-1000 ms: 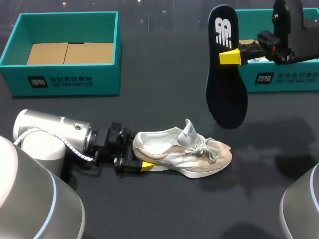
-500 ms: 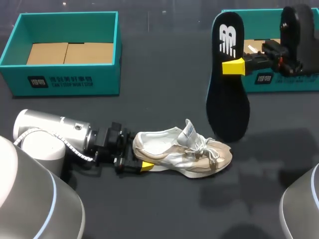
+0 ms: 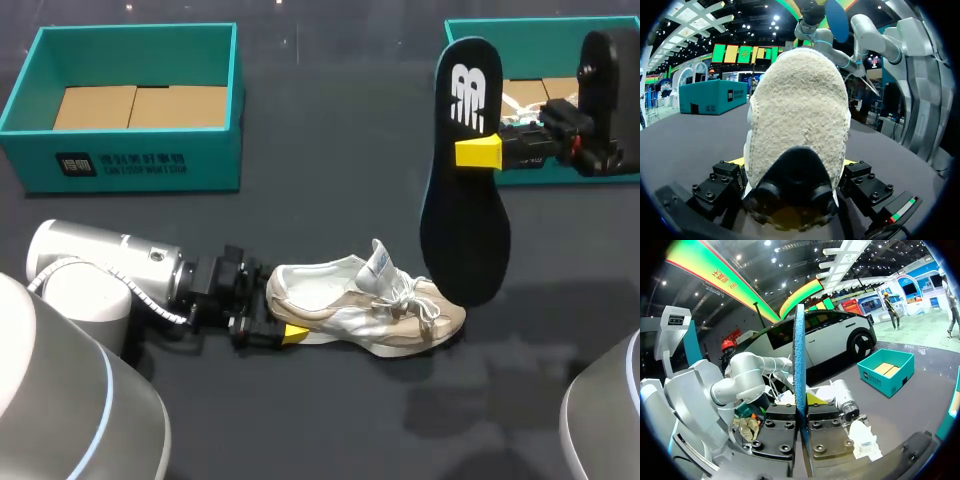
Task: Take the shoe out of the shoebox, open the shoe tongue, remove and reinsert the insole, then place the shoe into the shoebox
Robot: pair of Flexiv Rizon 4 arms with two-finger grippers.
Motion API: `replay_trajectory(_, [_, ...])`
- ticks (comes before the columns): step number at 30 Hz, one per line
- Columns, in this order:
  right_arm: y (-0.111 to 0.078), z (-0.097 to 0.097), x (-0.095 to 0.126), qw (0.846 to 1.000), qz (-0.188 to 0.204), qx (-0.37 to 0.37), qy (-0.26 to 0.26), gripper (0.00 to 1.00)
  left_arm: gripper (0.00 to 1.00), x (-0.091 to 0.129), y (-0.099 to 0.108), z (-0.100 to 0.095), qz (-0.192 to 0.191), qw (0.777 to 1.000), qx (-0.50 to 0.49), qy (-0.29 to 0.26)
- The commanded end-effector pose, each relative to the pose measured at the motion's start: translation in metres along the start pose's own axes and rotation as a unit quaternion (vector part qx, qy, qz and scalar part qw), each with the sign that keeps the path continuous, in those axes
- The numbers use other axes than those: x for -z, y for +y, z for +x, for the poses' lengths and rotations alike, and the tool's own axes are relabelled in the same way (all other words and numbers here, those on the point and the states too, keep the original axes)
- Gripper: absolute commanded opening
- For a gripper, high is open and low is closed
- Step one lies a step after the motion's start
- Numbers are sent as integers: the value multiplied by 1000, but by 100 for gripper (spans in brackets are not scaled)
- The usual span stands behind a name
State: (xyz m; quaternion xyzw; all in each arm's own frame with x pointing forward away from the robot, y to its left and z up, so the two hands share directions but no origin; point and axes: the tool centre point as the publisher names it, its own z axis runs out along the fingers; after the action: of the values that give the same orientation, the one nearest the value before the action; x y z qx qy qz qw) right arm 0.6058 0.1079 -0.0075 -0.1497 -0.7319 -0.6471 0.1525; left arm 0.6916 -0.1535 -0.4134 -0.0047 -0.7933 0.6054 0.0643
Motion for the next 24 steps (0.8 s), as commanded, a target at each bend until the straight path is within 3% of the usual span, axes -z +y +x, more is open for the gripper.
replay_trajectory(1, [-10,20,0,1000,-8,-8,-20,0,0,-2,5,0,0,1000,0,-1])
replay_trajectory(9, [-10,45,5,999,-12,-21,-36,0,0,-2,5,0,0,1000,0,-1])
replay_trajectory(24, [-10,44,7,999,-12,-20,-39,0,0,-2,5,0,0,1000,0,-1])
